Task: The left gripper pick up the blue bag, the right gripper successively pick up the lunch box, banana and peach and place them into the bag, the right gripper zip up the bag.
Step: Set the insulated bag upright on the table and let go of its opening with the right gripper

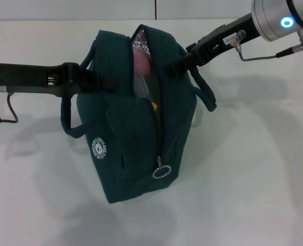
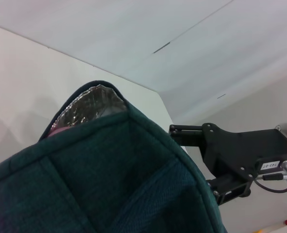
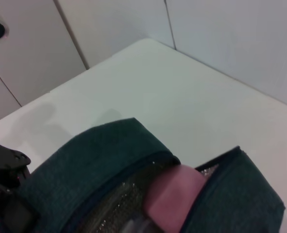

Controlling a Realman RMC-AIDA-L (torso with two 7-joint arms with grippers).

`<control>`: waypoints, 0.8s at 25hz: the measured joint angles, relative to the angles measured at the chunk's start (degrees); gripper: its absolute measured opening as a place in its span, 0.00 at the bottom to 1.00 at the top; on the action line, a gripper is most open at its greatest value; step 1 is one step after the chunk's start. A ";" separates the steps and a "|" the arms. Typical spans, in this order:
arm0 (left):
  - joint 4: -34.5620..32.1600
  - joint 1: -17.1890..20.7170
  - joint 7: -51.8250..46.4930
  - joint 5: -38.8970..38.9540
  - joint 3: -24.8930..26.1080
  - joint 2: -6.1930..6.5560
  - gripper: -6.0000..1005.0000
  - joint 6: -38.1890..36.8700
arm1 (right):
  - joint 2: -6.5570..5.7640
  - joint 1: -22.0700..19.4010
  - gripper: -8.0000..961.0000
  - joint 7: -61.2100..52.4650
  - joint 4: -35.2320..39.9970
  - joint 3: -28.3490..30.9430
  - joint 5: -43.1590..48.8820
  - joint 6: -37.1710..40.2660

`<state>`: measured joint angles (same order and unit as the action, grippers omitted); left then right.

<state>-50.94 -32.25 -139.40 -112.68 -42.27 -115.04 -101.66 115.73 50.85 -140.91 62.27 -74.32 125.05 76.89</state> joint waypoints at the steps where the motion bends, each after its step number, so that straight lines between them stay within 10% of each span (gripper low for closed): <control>1: 0.01 0.00 0.00 0.00 0.00 0.00 0.04 0.00 | -0.01 -0.03 0.89 -0.50 0.00 -0.03 0.10 0.13; 15: 0.05 0.14 0.09 0.00 0.00 0.00 0.04 0.07 | -0.11 -0.27 0.79 -3.49 -0.92 -1.20 1.48 0.20; 20: 0.05 0.22 0.09 0.00 0.00 0.00 0.04 0.06 | -0.10 -0.31 0.55 -3.42 -0.79 -1.51 1.09 0.20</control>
<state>-50.89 -32.02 -139.31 -112.67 -42.27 -115.04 -101.59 115.63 50.54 -144.34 61.49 -75.83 126.14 77.09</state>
